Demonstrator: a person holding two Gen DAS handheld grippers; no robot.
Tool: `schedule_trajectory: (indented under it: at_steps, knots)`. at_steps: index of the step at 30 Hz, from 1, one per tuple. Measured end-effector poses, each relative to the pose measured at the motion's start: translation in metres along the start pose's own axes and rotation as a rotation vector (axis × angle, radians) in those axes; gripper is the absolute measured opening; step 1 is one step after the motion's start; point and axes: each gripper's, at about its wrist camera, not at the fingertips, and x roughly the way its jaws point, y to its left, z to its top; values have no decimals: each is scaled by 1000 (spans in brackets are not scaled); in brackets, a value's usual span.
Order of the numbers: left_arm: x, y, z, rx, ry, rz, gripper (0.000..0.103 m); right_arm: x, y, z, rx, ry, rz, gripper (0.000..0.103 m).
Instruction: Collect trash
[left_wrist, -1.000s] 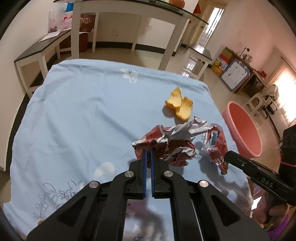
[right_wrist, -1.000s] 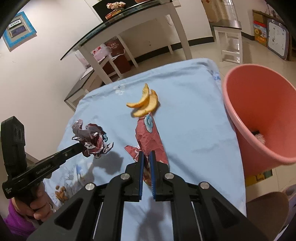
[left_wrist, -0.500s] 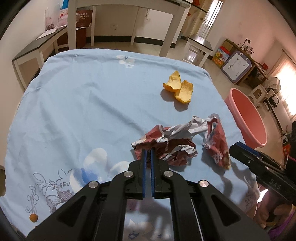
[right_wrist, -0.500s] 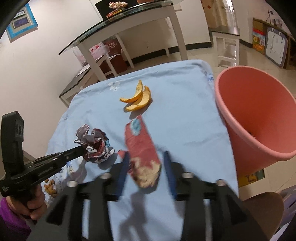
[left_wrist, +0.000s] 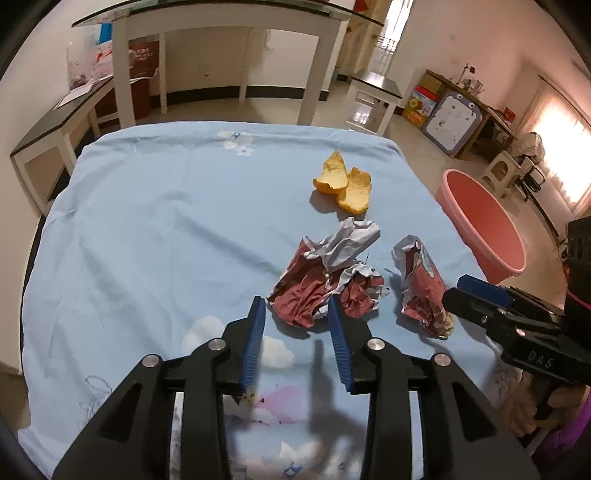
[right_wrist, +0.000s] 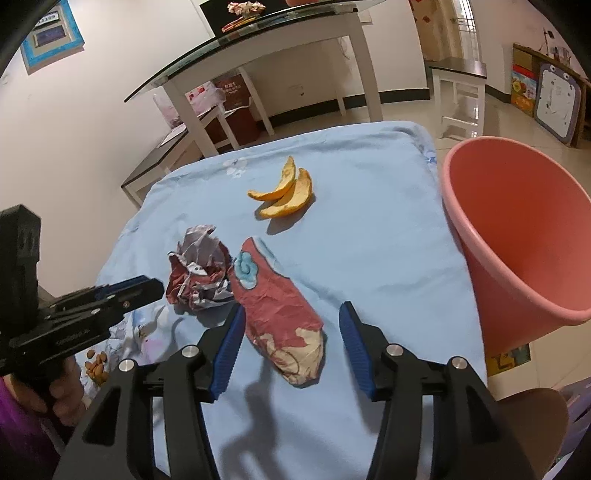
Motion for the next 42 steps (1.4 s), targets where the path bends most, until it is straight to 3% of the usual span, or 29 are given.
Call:
schedule_trajectory:
  at_steps: [10, 15, 22, 28, 34, 42]
  knots:
    - [29, 7, 20, 54, 24, -24, 36, 4, 3, -6, -10, 19, 4, 56]
    - [37, 12, 14, 7, 55, -110, 36, 8, 1, -5, -1, 27, 5, 56]
    - [30, 7, 2, 14, 50, -147, 35, 14, 1, -5, 4, 42, 13, 56]
    - [26, -3, -4, 40, 40, -148, 19, 15, 1, -8, -2, 43, 22, 40]
    - [18, -9, -6, 46, 19, -136, 18, 9, -1, -9, 0, 23, 40, 32]
    - [1, -12, 6, 13, -32, -113, 18, -8, -9, -6, 35, -44, 49, 31]
